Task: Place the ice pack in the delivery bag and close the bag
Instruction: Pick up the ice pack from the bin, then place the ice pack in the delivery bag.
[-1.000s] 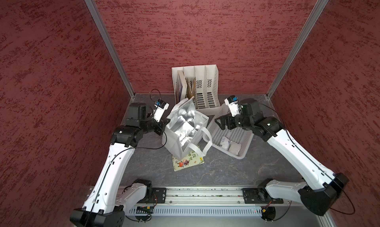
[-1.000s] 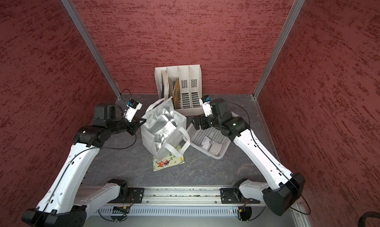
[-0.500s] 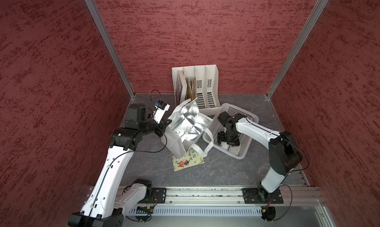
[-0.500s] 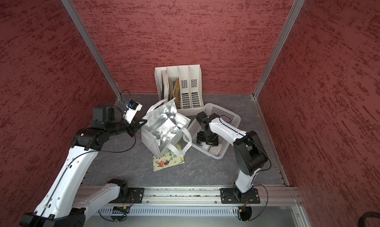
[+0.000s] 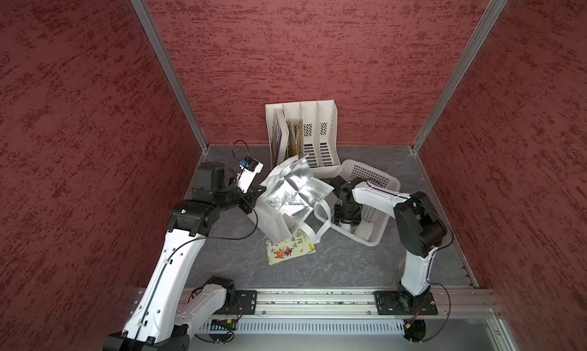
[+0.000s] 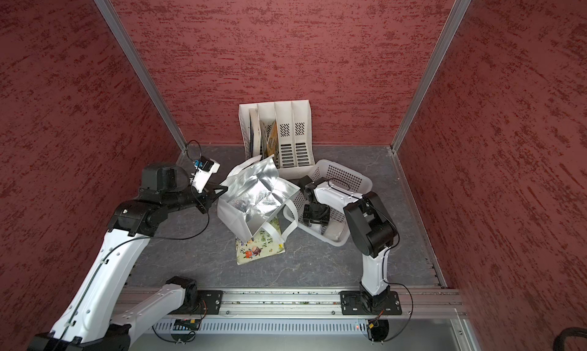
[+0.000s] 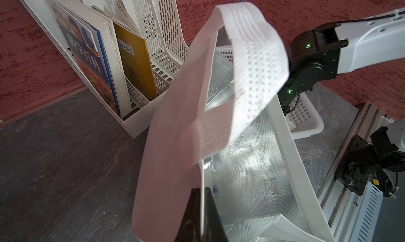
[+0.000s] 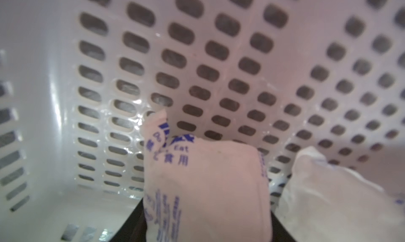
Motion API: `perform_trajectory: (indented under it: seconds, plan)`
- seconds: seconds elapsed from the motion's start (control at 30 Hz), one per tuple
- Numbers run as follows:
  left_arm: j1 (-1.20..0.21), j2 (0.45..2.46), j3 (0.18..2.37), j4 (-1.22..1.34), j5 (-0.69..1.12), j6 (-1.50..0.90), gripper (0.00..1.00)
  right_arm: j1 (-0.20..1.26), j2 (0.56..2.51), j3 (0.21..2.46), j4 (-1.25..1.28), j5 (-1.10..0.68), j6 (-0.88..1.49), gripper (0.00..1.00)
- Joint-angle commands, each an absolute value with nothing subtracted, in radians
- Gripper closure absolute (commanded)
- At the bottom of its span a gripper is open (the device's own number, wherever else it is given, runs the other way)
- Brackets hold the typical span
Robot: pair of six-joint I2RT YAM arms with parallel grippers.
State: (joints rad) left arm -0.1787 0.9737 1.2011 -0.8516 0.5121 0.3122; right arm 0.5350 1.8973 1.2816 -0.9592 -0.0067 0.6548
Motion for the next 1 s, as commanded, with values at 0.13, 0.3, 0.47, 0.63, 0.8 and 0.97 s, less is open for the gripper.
perform_trajectory:
  seconds: [0.13, 0.3, 0.47, 0.63, 0.8, 0.97]
  plan:
    - [-0.193, 0.956, 1.206, -0.805, 0.536, 0.297, 1.00, 0.532, 1.551, 1.211, -0.923, 0.190, 0.617, 0.70]
    - [-0.195, 0.968, 1.191, -0.773, 0.506, 0.269, 1.00, 0.533, 1.166, 1.163, -0.677, -0.082, 0.445, 0.70]
    - [-0.197, 0.982, 1.193, -0.760, 0.486, 0.256, 1.00, 0.699, 1.163, 1.194, -0.441, -0.343, 0.385, 0.69]
    - [-0.196, 0.973, 1.186, -0.761, 0.494, 0.245, 1.00, 0.837, 1.400, 1.348, -0.459, -0.243, 0.349, 0.60]
    - [-0.196, 0.949, 1.178, -0.773, 0.493, 0.242, 1.00, 0.895, 1.638, 1.541, -0.633, -0.192, 0.319, 0.28]
    - [-0.196, 0.915, 1.158, -0.773, 0.490, 0.238, 1.00, 0.898, 1.558, 1.498, -0.610, -0.190, 0.271, 0.02]
